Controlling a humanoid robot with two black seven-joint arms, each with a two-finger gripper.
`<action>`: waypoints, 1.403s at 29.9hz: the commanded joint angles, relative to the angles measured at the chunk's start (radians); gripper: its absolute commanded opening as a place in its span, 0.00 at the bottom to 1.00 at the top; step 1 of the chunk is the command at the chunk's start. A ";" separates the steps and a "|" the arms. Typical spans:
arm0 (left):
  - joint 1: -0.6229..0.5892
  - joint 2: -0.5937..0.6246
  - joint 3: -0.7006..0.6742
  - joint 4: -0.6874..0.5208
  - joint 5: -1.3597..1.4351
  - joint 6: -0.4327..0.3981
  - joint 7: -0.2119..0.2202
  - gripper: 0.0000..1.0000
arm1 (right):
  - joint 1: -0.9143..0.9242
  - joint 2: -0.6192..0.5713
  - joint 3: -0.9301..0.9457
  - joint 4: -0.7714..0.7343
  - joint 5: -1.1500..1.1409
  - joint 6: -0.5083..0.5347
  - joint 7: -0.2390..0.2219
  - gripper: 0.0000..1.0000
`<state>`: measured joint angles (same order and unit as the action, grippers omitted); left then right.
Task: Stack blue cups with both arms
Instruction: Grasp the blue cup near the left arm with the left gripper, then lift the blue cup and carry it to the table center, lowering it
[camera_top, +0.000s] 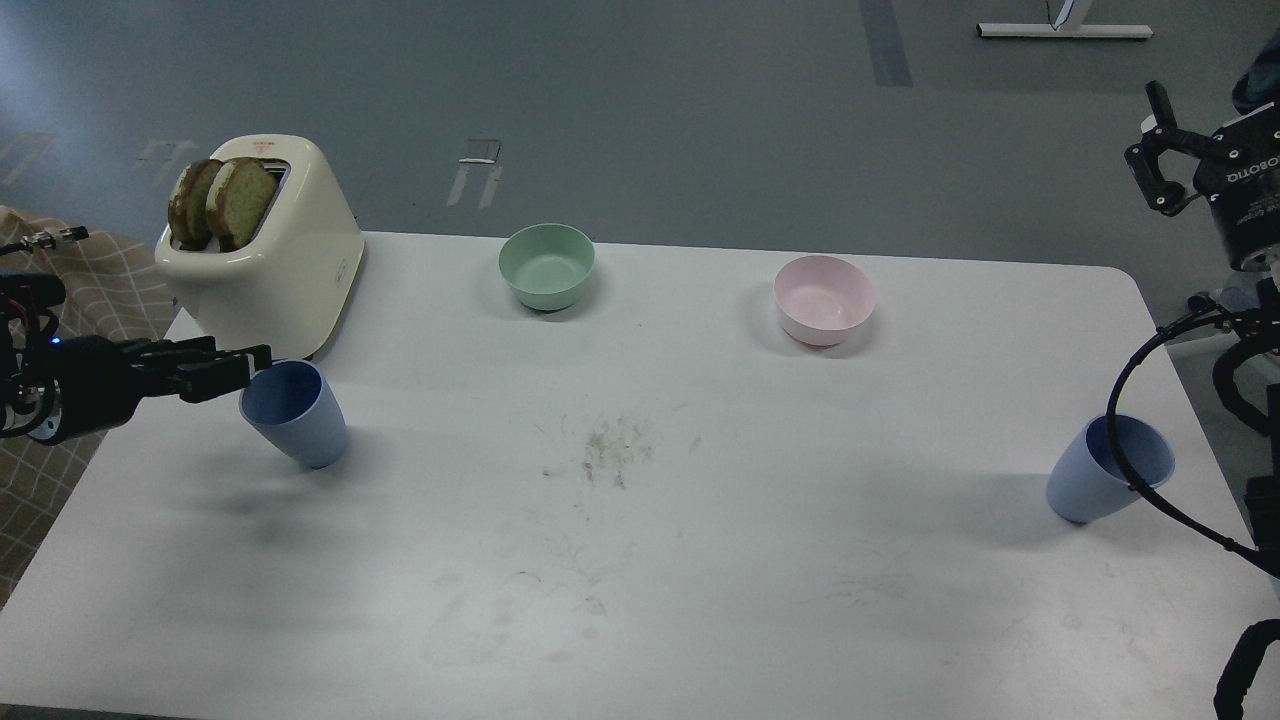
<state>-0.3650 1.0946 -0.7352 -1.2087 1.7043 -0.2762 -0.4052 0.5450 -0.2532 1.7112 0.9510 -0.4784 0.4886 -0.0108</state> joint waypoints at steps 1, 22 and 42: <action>0.000 -0.015 0.007 0.021 -0.002 0.000 -0.001 0.59 | 0.000 0.000 0.001 0.000 0.001 0.000 0.000 1.00; -0.002 -0.050 0.046 0.060 0.023 0.020 -0.004 0.00 | 0.000 0.000 -0.001 -0.001 0.003 0.000 0.000 1.00; -0.371 -0.065 0.046 -0.173 0.087 -0.179 0.000 0.00 | -0.033 -0.021 0.027 -0.005 0.003 0.000 0.000 1.00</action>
<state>-0.6532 1.0656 -0.6893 -1.3448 1.7547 -0.4014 -0.4075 0.5213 -0.2672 1.7210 0.9460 -0.4754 0.4888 -0.0108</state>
